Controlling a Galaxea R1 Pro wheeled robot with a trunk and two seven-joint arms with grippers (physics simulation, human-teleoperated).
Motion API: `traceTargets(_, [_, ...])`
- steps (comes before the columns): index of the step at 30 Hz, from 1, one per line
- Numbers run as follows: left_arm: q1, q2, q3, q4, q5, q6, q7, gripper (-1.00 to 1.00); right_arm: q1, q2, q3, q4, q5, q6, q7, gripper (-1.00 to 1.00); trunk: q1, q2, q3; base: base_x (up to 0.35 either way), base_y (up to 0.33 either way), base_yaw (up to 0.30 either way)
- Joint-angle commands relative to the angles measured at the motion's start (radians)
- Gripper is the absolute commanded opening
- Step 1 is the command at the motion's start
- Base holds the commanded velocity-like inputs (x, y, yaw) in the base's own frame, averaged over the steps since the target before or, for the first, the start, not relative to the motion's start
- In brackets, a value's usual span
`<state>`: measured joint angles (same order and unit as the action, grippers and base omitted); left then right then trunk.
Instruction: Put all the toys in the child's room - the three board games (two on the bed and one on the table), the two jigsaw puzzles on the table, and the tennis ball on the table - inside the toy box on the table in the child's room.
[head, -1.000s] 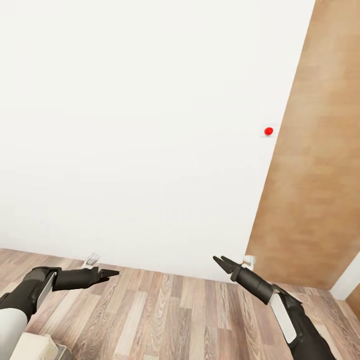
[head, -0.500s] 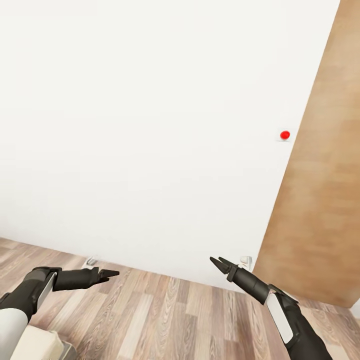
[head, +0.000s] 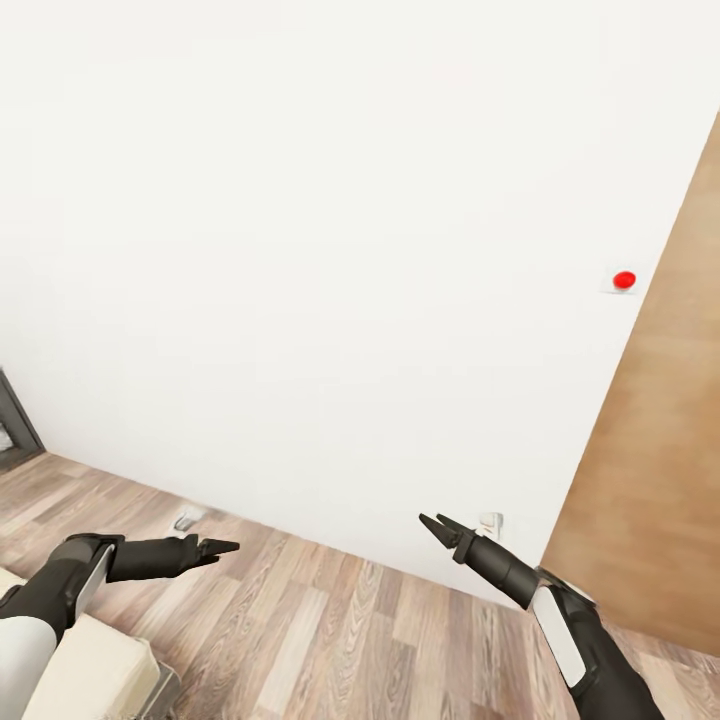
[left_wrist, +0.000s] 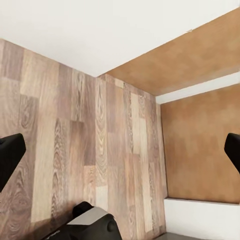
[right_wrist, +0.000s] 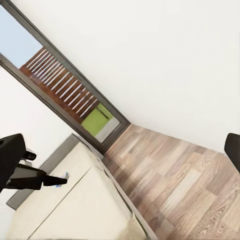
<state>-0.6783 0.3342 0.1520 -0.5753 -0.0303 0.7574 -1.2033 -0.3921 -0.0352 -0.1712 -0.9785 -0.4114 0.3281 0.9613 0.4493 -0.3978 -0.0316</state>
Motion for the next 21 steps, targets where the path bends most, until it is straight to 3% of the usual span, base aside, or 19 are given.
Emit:
traceTargets(1, [-0.001,-0.001,0.003,0.0,-0.003,0.01,-0.005,1.0,-0.001,0.0,-0.001,0.0,-0.007,0.009,0.002,1.0,0.001,-0.002,-0.001,0.001,0.0,0.231])
traceTargets(21, [-0.001,-0.001,0.003,0.001,-0.007,0.01,0.001,1.0,-0.001,0.001,-0.002,0.001,-0.005,0.009,0.0,1.0,0.001,-0.002,0.019,0.012,-0.002,0.231])
